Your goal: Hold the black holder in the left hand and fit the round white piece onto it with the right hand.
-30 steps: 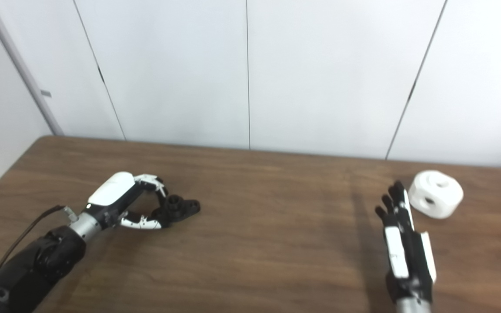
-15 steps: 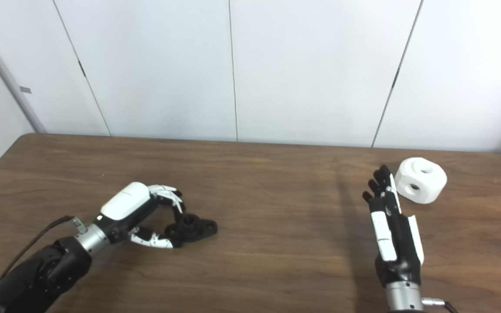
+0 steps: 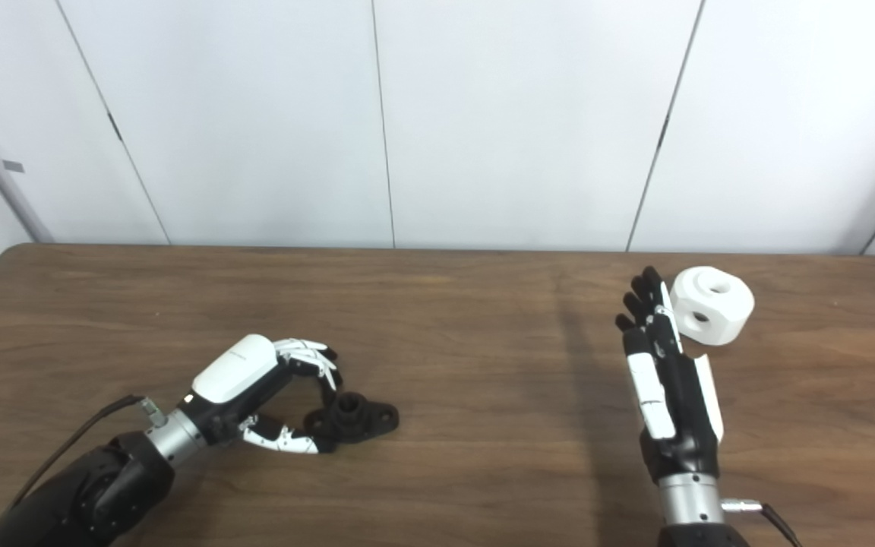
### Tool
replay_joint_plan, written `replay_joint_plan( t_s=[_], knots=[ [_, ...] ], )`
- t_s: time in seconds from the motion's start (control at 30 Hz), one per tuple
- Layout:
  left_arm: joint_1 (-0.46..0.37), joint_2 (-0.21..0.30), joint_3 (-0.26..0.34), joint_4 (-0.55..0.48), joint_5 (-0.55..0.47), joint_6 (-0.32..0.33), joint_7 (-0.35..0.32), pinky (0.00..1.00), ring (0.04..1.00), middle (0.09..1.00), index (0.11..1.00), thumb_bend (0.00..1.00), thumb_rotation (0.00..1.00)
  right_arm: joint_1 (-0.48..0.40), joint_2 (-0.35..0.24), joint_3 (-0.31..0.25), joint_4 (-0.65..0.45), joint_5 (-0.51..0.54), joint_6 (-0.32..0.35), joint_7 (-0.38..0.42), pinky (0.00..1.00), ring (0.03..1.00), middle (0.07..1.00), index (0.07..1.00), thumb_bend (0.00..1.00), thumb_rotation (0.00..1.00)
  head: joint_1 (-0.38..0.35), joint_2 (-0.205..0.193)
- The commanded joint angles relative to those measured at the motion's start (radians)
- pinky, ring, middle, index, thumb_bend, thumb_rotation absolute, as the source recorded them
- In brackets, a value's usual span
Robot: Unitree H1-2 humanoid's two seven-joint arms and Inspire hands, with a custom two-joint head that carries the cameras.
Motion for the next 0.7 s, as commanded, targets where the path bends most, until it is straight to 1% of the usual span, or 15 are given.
replay_joint_plan(
  t_s=[0.0,0.1,0.2,0.27,0.4,0.53,0.67],
  knots=[
    [-0.014,-0.01,-0.039,-0.011,0.012,-0.023,-0.014,0.81,0.808,0.662,0.484,0.52,0.04,-0.023,0.002,-0.002,-0.041,-0.003,-0.02,-0.004,0.93,0.967,0.98,0.981,0.51,0.86,-0.007,0.001],
    [-0.017,-0.013,-0.048,-0.01,0.0,-0.023,-0.006,0.82,0.814,0.656,0.483,0.52,0.04,-0.024,-0.002,-0.001,-0.036,-0.009,-0.04,-0.003,0.92,0.964,0.976,0.976,0.5,0.86,-0.014,0.004],
    [-0.012,-0.017,-0.048,-0.023,-0.029,-0.023,-0.021,0.83,0.818,0.652,0.483,0.52,0.05,-0.024,0.001,0.001,-0.039,-0.01,-0.047,-0.003,0.92,0.964,0.974,0.972,0.5,0.86,-0.029,0.009],
    [-0.007,-0.018,-0.048,-0.033,-0.043,-0.023,-0.036,0.84,0.822,0.653,0.483,0.52,0.05,-0.024,0.003,0.002,-0.045,-0.012,-0.042,-0.004,0.91,0.958,0.971,0.97,0.5,0.86,-0.038,0.013],
    [-0.001,-0.023,-0.051,-0.043,-0.056,-0.023,-0.041,0.83,0.823,0.653,0.483,0.52,0.05,-0.026,0.008,0.005,-0.054,-0.023,-0.03,-0.008,0.91,0.953,0.967,0.969,0.52,0.87,-0.059,0.02],
    [-0.002,-0.022,-0.052,-0.06,-0.079,-0.023,-0.078,0.83,0.824,0.655,0.483,0.52,0.05,-0.032,0.011,0.008,-0.063,-0.033,-0.019,-0.009,0.92,0.956,0.965,0.967,0.53,0.88,-0.089,0.028],
    [-0.006,-0.018,-0.063,-0.067,-0.091,-0.023,-0.1,0.84,0.826,0.66,0.483,0.52,0.05,-0.038,0.018,0.013,-0.072,-0.054,-0.018,-0.021,0.9,0.948,0.957,0.958,0.52,0.88,-0.11,0.031]
  ],
)
